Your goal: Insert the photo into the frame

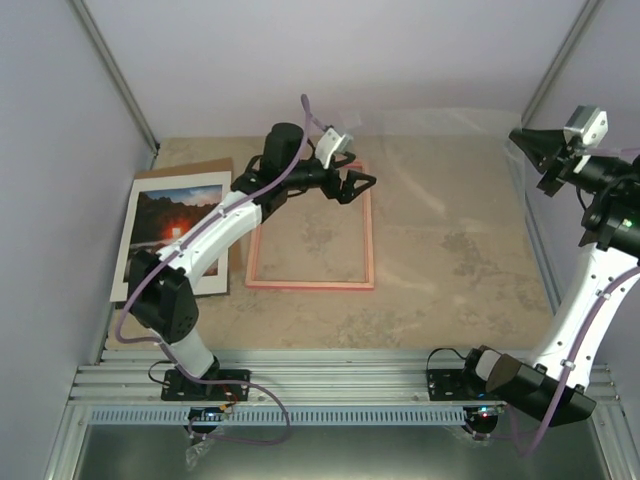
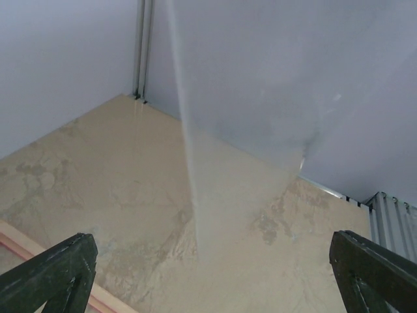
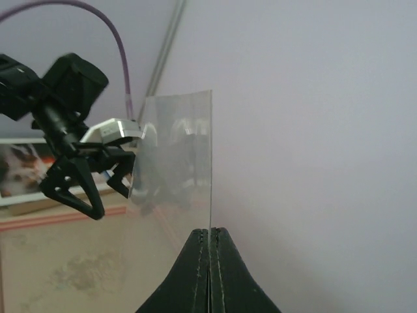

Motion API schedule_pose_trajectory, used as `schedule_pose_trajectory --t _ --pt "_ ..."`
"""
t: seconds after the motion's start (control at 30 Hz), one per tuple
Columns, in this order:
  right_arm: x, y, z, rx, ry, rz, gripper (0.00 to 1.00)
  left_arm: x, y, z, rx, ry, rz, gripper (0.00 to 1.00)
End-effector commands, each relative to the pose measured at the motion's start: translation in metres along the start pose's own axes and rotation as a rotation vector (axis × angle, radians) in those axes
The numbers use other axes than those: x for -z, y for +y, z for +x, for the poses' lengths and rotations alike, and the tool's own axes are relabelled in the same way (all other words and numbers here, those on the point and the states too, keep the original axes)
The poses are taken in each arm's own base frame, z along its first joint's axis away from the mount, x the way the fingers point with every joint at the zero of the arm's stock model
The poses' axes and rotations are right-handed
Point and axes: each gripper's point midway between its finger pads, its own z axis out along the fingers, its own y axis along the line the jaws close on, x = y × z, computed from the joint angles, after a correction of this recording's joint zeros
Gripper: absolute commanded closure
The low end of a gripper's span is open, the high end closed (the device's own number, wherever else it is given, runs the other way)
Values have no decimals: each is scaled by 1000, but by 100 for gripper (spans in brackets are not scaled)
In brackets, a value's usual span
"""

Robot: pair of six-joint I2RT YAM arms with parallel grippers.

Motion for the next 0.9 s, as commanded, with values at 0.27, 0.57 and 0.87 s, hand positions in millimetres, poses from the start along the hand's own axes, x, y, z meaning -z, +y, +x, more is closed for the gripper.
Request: schedule_pose_trajectory --t 0.27,0.57,0.87 --pt "-11 -4 -84 -127 -140 -111 99 73 -65 -78 24 -227 353 14" --pt "-22 -32 -114 -285 -234 -92 99 112 -87 -121 55 -375 459 56" --pt "-48 -62 -91 -484 -266 -66 99 124 -97 -125 78 -387 481 100"
